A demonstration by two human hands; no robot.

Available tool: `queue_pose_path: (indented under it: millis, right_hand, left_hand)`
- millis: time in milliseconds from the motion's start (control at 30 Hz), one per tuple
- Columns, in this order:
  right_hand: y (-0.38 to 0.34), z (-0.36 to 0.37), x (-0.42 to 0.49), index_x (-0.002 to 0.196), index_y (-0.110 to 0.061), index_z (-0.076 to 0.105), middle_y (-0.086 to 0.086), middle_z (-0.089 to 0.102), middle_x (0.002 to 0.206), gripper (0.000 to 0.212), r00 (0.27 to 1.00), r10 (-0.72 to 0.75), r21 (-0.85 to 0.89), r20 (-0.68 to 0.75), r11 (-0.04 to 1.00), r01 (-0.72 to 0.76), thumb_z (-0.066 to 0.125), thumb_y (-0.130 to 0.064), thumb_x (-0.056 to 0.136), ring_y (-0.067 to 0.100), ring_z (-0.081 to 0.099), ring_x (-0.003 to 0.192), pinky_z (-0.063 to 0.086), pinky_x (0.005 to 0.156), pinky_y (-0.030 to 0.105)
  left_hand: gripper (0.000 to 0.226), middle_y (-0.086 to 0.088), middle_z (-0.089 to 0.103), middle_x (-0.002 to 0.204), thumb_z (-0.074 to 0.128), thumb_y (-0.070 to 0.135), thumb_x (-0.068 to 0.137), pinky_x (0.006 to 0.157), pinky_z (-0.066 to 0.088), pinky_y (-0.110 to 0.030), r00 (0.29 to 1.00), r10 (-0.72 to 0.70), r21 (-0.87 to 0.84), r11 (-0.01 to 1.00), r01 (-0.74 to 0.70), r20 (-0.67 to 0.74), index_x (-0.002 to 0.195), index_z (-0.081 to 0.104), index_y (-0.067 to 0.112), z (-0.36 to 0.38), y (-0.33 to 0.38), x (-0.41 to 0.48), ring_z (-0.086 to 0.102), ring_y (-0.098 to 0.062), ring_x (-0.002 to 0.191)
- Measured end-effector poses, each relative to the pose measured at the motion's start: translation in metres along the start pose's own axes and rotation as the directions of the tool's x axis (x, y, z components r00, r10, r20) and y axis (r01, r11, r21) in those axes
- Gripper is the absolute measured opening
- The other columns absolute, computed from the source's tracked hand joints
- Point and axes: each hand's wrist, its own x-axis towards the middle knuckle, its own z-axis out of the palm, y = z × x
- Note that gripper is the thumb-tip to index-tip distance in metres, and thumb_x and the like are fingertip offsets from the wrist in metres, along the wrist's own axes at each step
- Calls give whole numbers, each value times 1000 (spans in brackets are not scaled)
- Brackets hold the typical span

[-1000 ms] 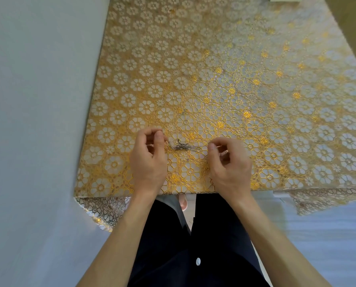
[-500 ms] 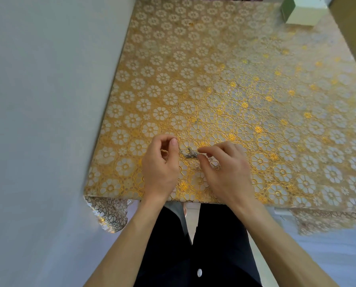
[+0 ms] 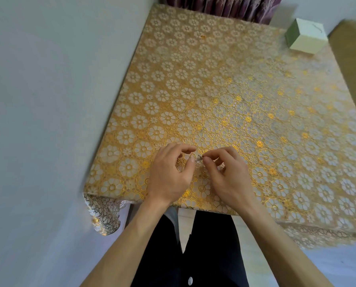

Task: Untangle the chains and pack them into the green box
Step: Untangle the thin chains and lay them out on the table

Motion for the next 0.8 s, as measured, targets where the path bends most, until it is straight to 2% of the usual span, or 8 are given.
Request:
queue_pose_path:
  millis: [100,300,367,467,567,733,800]
  right_hand:
    - [-6,-3,-1,91,-35,68,-10,61,98,12,998,61,126,-2,990,-61,70,-24,93,6,59,85,41,71,9]
    - [-7,-2,-3,94,-35,70,-4,66,97,10,990,140,269,-3,954,-134,69,-25,94,9,61,83,47,70,16]
    - [-5,0,-5,95,-34,70,0,68,98,9,986,164,322,2,934,-156,68,-25,95,15,64,85,52,73,25]
    - [-2,4,-10,96,-31,71,4,69,97,5,982,191,387,-9,906,-173,67,-28,95,24,65,83,52,73,32]
    - [1,6,-15,97,-37,72,6,67,96,7,983,178,393,-41,907,-148,66,-37,94,27,63,80,52,72,34]
    - [3,5,-18,98,-26,75,9,65,98,7,980,195,414,-42,896,-161,73,-24,92,27,60,75,50,72,29]
    - [3,5,-19,96,-26,75,10,64,97,6,978,203,417,-38,893,-169,75,-23,90,22,57,73,48,72,25]
  left_hand:
    - [26,19,62,113,66,30,88,98,37,-17,998,56,26,998,-57,39,113,72,32,0,0,0,51,-1,111]
    - [26,19,64,112,64,47,90,96,39,-16,997,70,46,996,-71,33,105,75,30,5,-3,1,52,-1,110]
    - [21,20,64,111,68,45,90,96,37,-15,998,55,33,998,-56,40,103,75,30,5,-4,2,52,-1,110]
    - [15,21,66,110,71,43,90,97,40,-22,998,34,5,999,-34,55,98,76,31,5,-6,3,54,-2,110]
    - [16,20,67,109,70,44,90,96,45,-33,997,46,7,999,-47,66,97,76,31,5,-6,3,56,-3,110]
    - [14,19,68,109,70,39,91,96,45,-32,995,56,22,998,-58,81,99,76,29,6,-6,3,56,-5,108]
    - [15,21,67,109,68,39,92,95,44,-31,994,66,47,996,-70,87,101,76,29,6,-5,3,56,-6,107]
